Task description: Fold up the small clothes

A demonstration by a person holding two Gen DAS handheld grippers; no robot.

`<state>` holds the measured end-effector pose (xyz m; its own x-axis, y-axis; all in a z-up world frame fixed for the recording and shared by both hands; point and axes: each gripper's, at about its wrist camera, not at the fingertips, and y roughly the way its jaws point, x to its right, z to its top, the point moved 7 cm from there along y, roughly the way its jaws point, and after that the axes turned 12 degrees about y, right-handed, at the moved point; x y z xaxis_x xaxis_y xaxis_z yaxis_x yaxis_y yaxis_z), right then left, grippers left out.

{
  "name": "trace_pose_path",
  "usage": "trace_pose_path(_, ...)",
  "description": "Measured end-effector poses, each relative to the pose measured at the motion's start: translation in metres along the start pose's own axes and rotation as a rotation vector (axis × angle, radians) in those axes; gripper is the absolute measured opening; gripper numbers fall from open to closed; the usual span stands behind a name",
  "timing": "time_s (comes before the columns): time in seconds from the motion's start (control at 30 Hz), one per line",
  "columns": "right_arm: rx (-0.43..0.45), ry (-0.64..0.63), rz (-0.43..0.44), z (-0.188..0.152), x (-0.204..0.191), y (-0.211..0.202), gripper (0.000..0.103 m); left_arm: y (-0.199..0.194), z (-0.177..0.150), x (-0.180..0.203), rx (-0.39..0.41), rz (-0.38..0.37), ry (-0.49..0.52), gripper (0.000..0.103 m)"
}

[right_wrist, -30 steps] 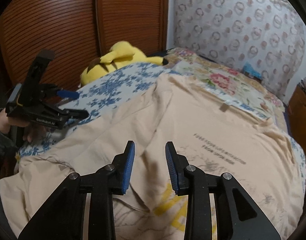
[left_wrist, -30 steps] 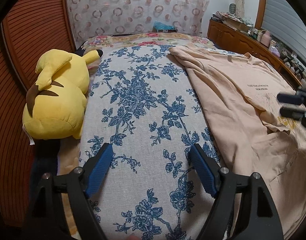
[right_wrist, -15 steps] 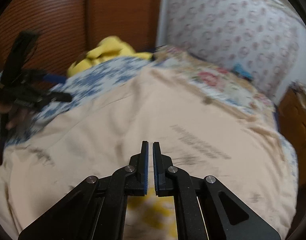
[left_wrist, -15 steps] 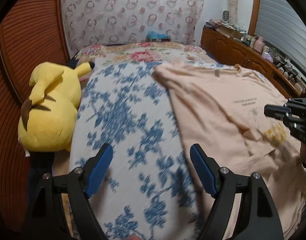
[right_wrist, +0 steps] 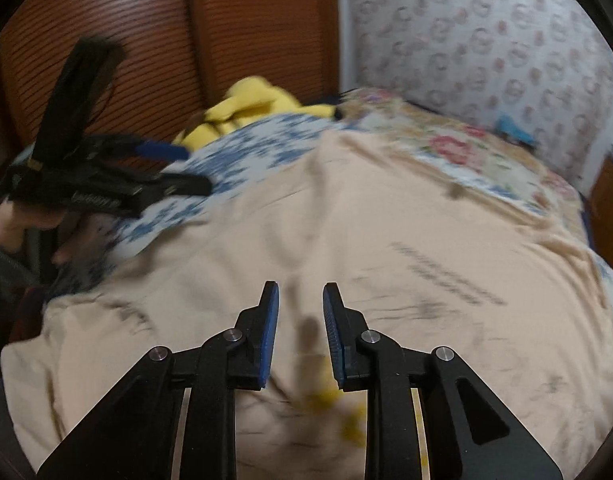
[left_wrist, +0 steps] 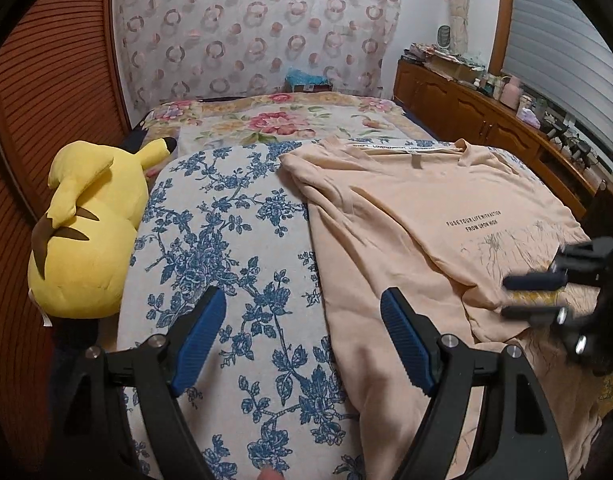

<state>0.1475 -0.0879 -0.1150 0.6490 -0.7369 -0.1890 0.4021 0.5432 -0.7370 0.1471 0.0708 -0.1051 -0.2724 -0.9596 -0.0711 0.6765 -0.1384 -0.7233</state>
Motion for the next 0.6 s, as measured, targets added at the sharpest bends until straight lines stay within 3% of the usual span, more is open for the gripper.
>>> trace_pose_path(0.3,-0.076,-0.057,-0.019,-0.019,-0.010,0.021,0.023,0.000,-0.001,0.001,0.000,0.001,0.001,0.080)
trace_pose_path(0.43,-0.069,-0.083,-0.033,-0.018,-0.006,0.019,0.003,-0.003,-0.001,0.003,0.001,-0.002,0.002,0.080)
trace_pose_path(0.6,0.013,-0.011,-0.066,-0.005,0.015,0.000,0.002,-0.005,0.001,0.008,-0.001,-0.004,0.008,0.080)
